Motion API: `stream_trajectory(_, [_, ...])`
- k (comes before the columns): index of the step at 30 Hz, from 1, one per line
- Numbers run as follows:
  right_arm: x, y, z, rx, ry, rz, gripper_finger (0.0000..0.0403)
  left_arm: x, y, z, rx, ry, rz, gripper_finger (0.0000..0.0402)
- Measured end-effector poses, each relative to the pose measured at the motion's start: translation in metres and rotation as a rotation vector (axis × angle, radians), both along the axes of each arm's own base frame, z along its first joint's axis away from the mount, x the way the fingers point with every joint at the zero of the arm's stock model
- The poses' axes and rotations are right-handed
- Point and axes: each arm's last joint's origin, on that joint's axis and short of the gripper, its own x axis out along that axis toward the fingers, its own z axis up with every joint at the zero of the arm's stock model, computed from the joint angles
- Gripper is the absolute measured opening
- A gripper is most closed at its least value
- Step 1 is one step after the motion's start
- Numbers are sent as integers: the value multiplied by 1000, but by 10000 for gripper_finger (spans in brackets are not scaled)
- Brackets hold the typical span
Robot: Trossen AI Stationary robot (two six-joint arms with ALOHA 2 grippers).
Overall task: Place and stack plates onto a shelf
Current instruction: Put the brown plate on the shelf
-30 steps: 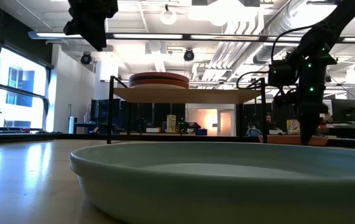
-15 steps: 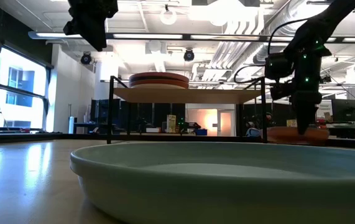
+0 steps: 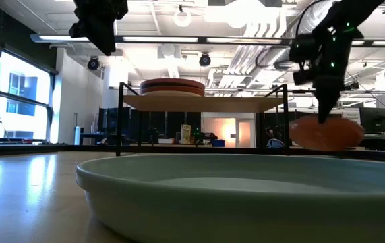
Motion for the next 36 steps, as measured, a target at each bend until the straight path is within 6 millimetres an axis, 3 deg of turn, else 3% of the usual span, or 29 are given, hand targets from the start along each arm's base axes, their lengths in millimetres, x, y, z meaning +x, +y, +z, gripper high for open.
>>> stream_trajectory(14, [6,-12,83,-234,-62,-8,0,0,0,0,0,0,-1,88])
stream_trajectory(25, [15,-14,154,-478,-233,145,0,1,0,0,2,-6,-1,88])
stream_trajectory(30, [26,-12,166,-515,-318,311,0,1,0,0,2,-6,-1,88])
stream_trajectory(36, [45,-7,159,-480,-323,551,0,1,0,0,2,-6,-1,88])
